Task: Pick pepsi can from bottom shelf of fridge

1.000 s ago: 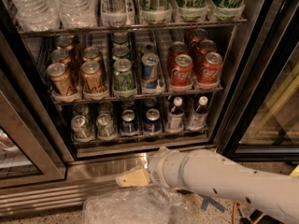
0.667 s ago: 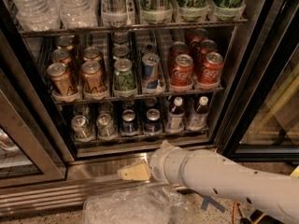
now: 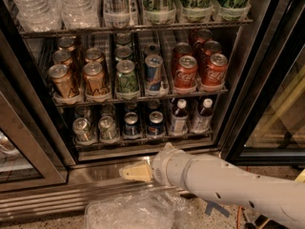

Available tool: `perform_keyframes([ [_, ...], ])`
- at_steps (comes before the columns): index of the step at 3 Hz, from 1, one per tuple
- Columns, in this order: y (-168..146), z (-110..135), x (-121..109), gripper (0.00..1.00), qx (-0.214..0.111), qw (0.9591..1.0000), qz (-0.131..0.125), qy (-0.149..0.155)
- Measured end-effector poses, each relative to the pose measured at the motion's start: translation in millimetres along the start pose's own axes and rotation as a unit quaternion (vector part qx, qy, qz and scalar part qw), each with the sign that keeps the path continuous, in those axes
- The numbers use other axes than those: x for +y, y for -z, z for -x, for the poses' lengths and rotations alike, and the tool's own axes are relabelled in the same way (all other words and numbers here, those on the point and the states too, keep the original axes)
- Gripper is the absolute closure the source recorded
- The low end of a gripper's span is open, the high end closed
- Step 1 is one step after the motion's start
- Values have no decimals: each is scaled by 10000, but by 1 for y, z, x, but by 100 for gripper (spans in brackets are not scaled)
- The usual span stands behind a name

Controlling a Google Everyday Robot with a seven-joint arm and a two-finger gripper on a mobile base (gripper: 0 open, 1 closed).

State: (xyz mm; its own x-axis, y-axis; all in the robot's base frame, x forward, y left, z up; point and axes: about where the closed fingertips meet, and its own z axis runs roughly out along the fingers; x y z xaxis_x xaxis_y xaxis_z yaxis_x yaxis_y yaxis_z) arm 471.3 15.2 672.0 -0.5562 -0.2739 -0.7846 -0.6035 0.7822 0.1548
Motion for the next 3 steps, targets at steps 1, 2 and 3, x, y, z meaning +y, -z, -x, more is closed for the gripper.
perform_keyframes([
  [1, -17, 8, -12, 0, -309, 9987, -267, -318],
  [2, -42, 16, -16, 0, -575, 9958, -555, -455],
  [3, -70, 19, -18, 0, -752, 9915, -865, -610],
])
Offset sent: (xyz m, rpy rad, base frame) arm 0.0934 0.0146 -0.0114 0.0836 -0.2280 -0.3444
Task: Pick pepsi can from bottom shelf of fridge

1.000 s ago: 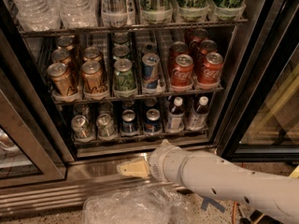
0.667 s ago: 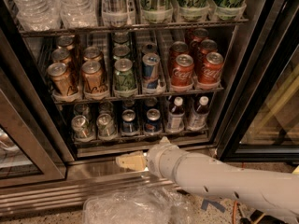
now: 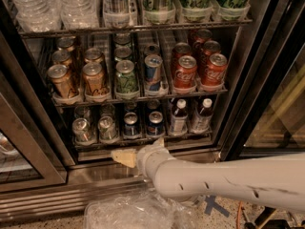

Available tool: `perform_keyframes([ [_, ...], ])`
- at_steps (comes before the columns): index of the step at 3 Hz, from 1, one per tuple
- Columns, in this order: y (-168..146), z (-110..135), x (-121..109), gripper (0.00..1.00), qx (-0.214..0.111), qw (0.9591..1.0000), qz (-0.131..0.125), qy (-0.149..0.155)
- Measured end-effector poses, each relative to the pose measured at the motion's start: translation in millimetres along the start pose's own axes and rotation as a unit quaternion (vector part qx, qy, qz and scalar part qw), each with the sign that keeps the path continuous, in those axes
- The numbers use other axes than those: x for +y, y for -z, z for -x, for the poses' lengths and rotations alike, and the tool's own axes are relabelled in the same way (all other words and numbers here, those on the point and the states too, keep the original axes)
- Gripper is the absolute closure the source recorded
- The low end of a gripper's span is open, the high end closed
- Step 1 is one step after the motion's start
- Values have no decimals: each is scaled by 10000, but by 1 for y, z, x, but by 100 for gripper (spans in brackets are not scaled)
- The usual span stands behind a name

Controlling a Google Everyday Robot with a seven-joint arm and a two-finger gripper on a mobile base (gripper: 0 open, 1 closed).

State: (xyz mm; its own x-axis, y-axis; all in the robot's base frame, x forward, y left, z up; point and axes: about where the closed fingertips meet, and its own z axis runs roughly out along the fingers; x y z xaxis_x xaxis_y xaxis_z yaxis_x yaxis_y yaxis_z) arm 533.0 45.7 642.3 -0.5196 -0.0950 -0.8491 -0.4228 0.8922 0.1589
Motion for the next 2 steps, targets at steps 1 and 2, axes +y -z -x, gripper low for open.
perform_keyframes([
  [1, -20, 25, -22, 0, -242, 9980, -405, -430],
  [2, -21, 25, -22, 0, -247, 9979, -405, -430],
])
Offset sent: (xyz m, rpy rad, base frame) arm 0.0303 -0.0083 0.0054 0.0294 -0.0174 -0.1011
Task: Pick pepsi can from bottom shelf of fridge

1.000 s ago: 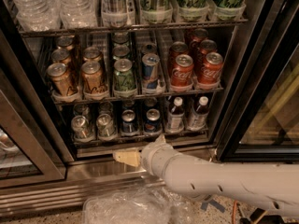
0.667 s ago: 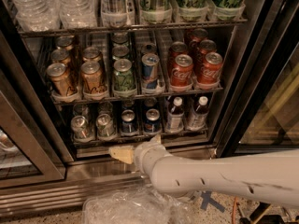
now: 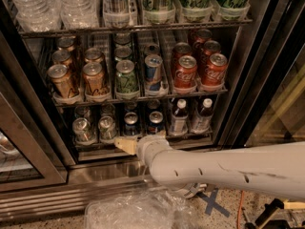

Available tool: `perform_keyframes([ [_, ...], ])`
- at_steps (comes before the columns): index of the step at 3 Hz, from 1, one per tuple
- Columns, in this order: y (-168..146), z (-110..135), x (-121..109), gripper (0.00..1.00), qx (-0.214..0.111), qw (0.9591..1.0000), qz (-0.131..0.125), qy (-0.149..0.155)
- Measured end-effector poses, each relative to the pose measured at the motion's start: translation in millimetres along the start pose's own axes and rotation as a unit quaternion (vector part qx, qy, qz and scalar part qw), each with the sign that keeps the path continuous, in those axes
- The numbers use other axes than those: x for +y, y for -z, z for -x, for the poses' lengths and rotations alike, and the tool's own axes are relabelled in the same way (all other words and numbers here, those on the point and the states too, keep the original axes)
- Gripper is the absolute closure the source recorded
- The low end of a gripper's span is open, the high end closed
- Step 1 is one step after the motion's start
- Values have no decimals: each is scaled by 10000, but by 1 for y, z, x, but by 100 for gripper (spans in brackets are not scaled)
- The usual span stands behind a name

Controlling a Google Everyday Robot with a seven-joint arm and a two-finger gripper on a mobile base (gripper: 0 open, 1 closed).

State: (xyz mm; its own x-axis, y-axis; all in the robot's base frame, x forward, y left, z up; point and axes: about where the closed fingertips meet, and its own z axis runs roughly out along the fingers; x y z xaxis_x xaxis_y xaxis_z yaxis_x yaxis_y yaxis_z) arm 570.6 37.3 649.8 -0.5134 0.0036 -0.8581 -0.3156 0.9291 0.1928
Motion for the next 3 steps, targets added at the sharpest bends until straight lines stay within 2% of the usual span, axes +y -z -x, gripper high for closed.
perform_keyframes([
  [1, -5, 6, 1, 0, -206, 9997, -20, -106],
  [2, -17, 6, 12, 0, -457, 9988, -66, -147],
  [3, -28, 5, 18, 0, -700, 9973, -225, -86],
])
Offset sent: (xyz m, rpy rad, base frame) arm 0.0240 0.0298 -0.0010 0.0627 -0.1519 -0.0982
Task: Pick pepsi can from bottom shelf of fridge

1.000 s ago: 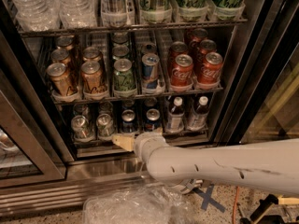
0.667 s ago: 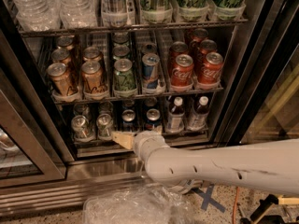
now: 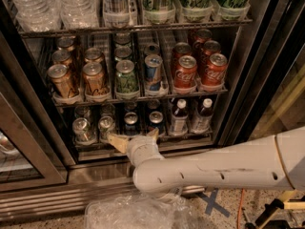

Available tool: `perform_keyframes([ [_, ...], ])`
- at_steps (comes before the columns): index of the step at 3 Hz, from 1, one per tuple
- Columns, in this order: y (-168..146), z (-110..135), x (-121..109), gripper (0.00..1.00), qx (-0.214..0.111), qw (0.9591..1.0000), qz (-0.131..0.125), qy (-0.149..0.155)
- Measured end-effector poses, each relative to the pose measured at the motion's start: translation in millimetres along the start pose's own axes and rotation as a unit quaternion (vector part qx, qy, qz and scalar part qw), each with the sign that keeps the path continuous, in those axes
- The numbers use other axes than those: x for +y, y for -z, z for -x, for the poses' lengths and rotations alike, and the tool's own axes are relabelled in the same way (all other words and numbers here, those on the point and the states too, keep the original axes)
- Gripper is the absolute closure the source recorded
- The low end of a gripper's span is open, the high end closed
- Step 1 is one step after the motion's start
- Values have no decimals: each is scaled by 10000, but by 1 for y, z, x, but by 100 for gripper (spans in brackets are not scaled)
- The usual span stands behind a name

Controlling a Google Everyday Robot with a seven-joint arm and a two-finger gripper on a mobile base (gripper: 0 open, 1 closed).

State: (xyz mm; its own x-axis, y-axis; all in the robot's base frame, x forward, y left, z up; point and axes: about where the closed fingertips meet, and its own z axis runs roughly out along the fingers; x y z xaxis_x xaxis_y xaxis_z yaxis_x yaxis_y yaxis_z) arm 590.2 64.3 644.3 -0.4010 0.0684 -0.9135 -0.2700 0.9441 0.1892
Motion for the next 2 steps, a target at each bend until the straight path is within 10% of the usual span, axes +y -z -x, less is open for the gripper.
perform_keyframes([
  [2, -14, -9, 6, 0, -203, 9991, -291, 220],
])
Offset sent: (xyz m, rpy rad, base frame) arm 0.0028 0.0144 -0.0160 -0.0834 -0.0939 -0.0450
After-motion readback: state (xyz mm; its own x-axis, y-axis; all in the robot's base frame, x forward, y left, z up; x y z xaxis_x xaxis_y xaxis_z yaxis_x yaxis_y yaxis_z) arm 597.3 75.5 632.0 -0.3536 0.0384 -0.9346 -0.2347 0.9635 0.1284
